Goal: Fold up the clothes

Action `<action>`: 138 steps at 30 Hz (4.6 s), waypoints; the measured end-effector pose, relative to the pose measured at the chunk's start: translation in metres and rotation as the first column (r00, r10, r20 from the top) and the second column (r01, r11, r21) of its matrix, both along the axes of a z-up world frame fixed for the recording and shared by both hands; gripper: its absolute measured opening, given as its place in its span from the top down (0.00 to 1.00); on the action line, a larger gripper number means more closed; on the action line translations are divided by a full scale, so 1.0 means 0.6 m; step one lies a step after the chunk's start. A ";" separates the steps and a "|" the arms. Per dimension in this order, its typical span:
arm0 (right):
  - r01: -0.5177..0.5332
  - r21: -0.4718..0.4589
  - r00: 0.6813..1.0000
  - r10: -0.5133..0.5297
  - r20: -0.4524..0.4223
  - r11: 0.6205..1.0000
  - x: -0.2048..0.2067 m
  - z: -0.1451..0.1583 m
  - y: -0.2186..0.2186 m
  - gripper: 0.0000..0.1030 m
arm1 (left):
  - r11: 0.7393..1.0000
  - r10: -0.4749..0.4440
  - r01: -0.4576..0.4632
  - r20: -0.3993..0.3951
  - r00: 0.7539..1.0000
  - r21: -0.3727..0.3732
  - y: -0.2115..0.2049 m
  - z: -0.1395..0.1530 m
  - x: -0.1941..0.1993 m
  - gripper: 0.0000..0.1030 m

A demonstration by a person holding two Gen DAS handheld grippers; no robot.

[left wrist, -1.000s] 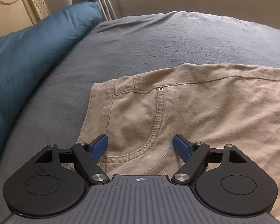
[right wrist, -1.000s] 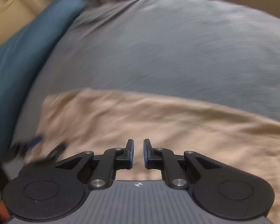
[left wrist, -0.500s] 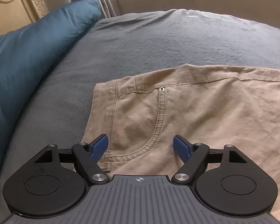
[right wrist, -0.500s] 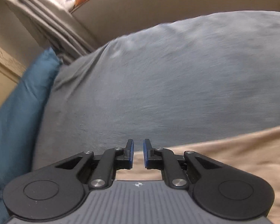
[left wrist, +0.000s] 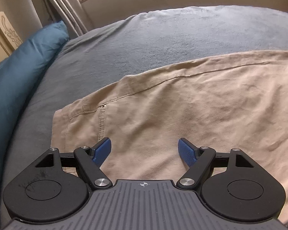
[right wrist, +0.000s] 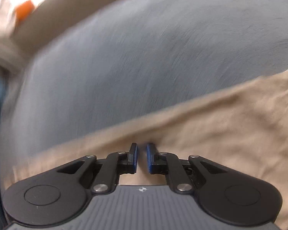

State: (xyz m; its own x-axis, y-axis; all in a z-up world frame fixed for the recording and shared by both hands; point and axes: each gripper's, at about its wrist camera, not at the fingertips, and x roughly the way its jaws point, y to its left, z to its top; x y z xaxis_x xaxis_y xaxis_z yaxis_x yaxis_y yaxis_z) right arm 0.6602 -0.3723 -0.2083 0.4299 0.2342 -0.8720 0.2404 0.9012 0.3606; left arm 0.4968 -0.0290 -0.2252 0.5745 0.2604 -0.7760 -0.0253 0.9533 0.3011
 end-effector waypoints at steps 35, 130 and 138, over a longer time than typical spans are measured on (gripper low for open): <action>0.157 0.002 0.986 -0.156 -0.065 0.988 -0.055 0.027 -0.356 0.87 | 0.998 0.031 -0.029 -0.038 0.999 0.050 -0.010 -0.012 0.038 0.22; -0.134 0.521 0.987 0.064 0.150 0.843 -0.764 0.144 0.199 0.64 | 0.754 0.432 -0.445 -0.146 0.890 -0.482 0.138 0.118 -0.603 0.22; -0.120 0.566 0.988 0.044 0.146 0.816 -0.801 0.158 0.208 0.63 | 0.738 0.458 -0.471 -0.155 0.875 -0.482 0.151 0.123 -0.627 0.22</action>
